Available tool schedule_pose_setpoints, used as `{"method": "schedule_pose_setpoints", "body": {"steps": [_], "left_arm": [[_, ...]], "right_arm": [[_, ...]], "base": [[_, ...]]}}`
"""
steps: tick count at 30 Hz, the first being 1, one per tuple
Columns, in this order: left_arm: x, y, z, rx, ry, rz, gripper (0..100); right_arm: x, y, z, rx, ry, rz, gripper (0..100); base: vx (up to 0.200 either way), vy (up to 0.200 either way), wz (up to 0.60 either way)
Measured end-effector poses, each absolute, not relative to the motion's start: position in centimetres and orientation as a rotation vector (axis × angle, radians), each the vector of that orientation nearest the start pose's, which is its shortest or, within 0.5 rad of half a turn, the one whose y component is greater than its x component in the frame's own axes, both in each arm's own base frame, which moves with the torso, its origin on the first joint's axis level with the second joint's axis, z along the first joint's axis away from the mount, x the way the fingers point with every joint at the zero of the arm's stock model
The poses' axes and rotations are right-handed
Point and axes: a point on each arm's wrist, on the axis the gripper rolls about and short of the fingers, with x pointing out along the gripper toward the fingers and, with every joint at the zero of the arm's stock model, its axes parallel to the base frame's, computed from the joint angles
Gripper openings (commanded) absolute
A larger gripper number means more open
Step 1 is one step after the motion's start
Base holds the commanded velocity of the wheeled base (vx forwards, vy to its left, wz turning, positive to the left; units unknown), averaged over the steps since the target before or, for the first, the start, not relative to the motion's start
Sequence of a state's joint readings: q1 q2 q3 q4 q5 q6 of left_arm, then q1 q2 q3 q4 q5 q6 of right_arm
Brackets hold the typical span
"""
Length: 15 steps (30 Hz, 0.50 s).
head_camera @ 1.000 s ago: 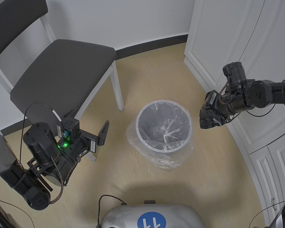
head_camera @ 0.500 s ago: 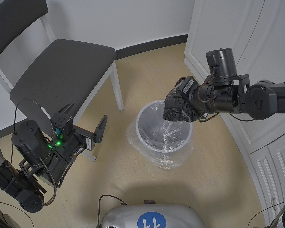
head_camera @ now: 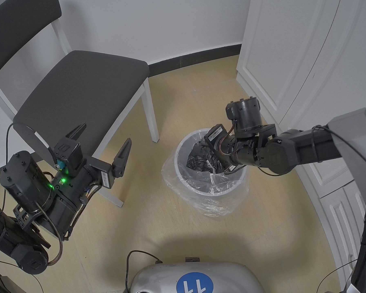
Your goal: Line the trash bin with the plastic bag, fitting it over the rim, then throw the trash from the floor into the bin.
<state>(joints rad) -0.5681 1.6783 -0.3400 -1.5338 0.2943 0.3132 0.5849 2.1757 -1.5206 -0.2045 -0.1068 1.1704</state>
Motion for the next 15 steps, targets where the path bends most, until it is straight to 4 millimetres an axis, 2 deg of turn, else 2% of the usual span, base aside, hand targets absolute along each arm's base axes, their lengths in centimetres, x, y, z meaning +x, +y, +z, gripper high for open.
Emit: {"method": "schedule_pose_setpoints", "body": {"steps": [7,15], "left_arm": [[21.1,-12.2,16.8,0.237,-0.229,-0.221,100],[21.3,-11.9,16.9,0.244,-0.230,-0.208,100]], "right_arm": [[39.5,24.9,11.0,0.975,0.707,0.146,0],[41.0,24.6,8.4,0.993,0.687,0.151,0]], "base": [[0.000,0.000,0.00],[0.000,0.000,0.00]]}}
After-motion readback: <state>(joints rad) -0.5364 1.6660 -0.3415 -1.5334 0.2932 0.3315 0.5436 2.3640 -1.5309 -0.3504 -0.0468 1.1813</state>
